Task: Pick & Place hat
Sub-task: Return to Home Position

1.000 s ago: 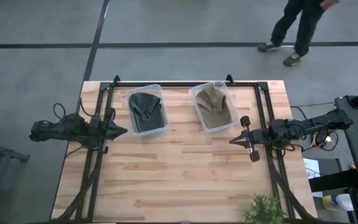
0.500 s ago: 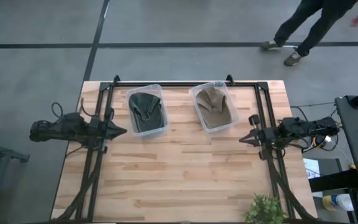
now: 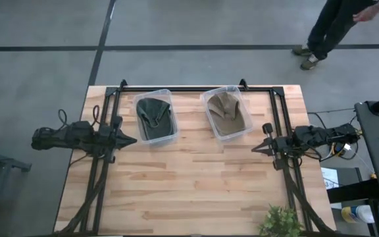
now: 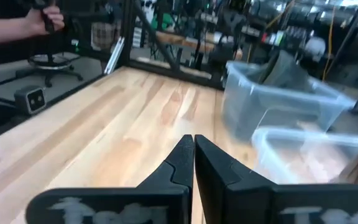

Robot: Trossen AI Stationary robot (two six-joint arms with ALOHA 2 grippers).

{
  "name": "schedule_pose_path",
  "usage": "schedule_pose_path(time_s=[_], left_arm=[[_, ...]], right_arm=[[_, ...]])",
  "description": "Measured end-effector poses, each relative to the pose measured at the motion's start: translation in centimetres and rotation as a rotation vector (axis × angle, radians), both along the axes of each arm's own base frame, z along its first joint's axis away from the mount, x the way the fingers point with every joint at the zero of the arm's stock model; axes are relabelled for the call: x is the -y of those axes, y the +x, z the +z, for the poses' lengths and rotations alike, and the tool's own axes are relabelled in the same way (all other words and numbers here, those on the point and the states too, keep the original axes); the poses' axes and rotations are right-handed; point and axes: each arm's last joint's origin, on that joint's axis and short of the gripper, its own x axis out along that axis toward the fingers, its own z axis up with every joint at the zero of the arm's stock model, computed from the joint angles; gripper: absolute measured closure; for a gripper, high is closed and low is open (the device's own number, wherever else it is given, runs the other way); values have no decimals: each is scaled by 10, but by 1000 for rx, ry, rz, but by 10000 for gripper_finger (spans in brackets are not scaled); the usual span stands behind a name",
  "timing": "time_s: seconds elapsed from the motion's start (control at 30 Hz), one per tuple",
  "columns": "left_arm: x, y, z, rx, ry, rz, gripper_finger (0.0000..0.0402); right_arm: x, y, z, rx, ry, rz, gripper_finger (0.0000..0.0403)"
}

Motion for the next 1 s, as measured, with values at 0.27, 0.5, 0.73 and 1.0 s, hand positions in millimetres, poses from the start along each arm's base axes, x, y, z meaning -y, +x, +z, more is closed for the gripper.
schedule_pose_path(time_s=[0.27, 0.5, 0.73, 1.0], left_arm=[[1, 11, -23, 29, 4, 0, 401], [2, 18, -42, 33, -11, 0, 401], [1, 19, -48, 15, -52, 45, 401], [0, 19, -49, 0, -60, 74, 401]], right_arm=[[0, 1, -11, -89, 107, -18, 394], [0, 1, -11, -97, 139, -23, 394], [0, 1, -12, -98, 135, -23, 394], [0, 1, -12, -98, 134, -24, 394]])
